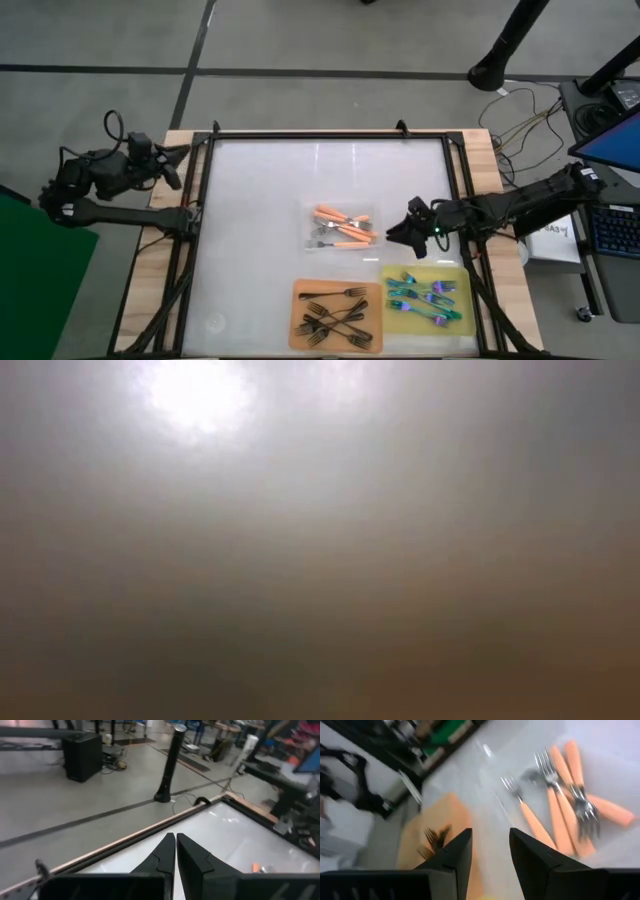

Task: Sort silverware by color (type)
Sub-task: Return to Home Position

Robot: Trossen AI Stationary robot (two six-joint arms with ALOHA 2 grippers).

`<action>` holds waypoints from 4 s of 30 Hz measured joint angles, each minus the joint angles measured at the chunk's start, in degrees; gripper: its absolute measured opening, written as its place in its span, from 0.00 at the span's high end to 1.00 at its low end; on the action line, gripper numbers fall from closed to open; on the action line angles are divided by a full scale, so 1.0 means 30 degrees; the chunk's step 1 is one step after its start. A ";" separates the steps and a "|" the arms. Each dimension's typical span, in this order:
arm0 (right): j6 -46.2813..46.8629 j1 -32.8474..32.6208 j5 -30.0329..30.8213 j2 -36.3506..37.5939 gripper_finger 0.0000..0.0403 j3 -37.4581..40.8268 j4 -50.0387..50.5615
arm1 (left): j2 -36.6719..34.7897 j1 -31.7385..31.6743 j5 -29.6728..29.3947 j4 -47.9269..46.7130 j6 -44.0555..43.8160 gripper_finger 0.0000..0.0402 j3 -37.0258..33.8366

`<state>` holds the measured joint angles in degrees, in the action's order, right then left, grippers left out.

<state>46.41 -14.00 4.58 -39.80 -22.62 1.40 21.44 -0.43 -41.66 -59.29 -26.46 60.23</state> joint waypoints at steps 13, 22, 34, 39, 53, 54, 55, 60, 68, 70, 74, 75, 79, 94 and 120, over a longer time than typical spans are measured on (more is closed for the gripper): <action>0.0307 0.0146 0.6055 0.0231 0.70 0.7266 -1.2708 | -0.4776 0.0000 -0.1005 -0.0789 -0.1891 1.00 -0.2776; -0.0961 0.0218 0.7663 0.0157 0.70 0.7042 -1.2922 | -0.7085 0.0000 -0.1016 0.1209 -0.2135 1.00 -0.5032; -0.4488 0.0219 0.8925 -0.0078 0.70 0.7049 -1.0457 | -0.6786 -0.0015 -0.1495 0.0735 -0.2375 1.00 -0.4519; -0.4481 0.0219 0.8921 -0.0093 0.70 0.7049 -1.0458 | -0.6815 -0.0015 -0.2557 0.0266 -0.2315 1.00 -0.3952; -0.4477 0.0339 0.8926 0.5749 0.70 0.7278 -0.8448 | -0.6822 -0.0015 -0.2422 0.0167 -0.2441 1.00 -0.3942; -0.4473 0.0374 0.8923 0.6117 0.70 0.7282 -0.8239 | -0.6822 -0.0015 -0.2420 0.0175 -0.2441 1.00 -0.3942; -0.4473 0.0438 0.8920 0.6448 0.70 0.7282 -0.8132 | -0.6822 -0.0015 -0.2414 0.0183 -0.2441 1.00 -0.3942; -0.4474 0.0844 0.8915 0.8217 0.70 0.7282 -0.7586 | -0.6822 -0.0015 -0.2414 0.0197 -0.2441 1.00 -0.3942; -0.4480 0.2301 0.8932 1.0444 0.70 0.7290 -0.6435 | -0.6822 -0.0015 -0.2407 0.0357 -0.2412 1.00 -0.3942; -0.4473 0.2652 0.8940 1.1011 0.70 0.7290 -0.6162 | -0.6822 -0.0015 -0.2407 0.0359 -0.2404 1.00 -0.3942; -0.4473 0.3163 0.8932 1.2154 0.70 0.7290 -0.5698 | -0.6922 0.0036 -0.2278 0.0439 -0.2375 1.00 -0.3930; -0.4473 0.3265 0.8933 1.2441 0.70 0.7290 -0.5628 | -0.7065 0.0119 -0.2274 0.0416 -0.2373 1.00 -0.3886; -0.4474 0.3660 0.8912 1.3242 0.70 0.7297 -0.5417 | -0.7076 0.0137 -0.2276 0.0274 -0.2362 1.00 -0.3807; -0.4473 0.4840 0.8882 1.3224 0.70 0.7297 -0.5402 | -0.7070 0.0116 -0.2277 0.2810 -0.2368 1.00 -0.6180; -0.4473 0.5486 0.8853 1.3262 0.70 0.7304 -0.5402 | -0.7154 0.0122 0.0061 0.5320 -0.2870 1.00 -1.5795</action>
<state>32.99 2.46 31.14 -0.01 -0.71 -14.81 -0.02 -0.06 -41.48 -43.33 -35.07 12.84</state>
